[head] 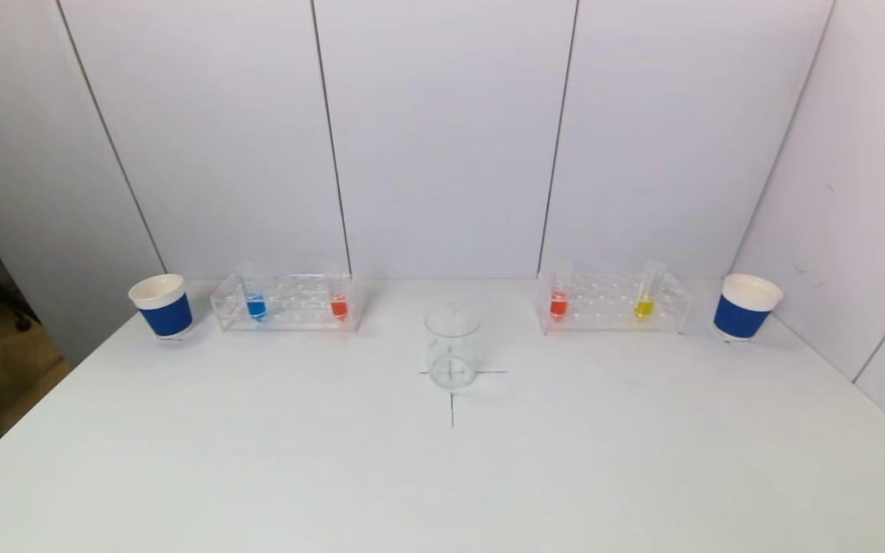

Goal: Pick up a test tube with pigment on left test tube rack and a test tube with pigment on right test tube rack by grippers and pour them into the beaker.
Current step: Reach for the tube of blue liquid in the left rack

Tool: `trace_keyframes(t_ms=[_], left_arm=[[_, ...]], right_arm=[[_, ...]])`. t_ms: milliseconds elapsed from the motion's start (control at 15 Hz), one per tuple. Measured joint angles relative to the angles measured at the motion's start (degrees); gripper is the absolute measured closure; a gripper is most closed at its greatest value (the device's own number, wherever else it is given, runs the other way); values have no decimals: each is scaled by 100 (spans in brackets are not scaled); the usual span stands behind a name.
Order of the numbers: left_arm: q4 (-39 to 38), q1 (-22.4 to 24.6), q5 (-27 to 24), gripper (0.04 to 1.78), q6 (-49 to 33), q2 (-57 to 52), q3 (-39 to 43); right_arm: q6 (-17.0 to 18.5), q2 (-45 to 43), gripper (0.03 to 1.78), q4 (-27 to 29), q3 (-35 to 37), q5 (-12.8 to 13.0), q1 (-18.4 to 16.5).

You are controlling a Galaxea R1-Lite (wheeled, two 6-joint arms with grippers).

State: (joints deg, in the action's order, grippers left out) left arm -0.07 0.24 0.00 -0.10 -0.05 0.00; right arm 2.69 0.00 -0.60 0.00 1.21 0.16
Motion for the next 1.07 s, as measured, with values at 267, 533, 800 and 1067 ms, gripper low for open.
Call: trace_keyframes(t_ms=[267,533,800,1067], left_arm=[[0,0,0,6,0,0,0],[-2,0,-2,6,21,0,0],[28,-2,-99,6,174,0,-63],[429,-11,-217,6,174,87,-989]], right_arm=[[0,0,4,0,0,2,0],[2,0,4,0,0,2,0],[2,0,4,2,0,0,0],[0,0,4,0,0,0,0]])
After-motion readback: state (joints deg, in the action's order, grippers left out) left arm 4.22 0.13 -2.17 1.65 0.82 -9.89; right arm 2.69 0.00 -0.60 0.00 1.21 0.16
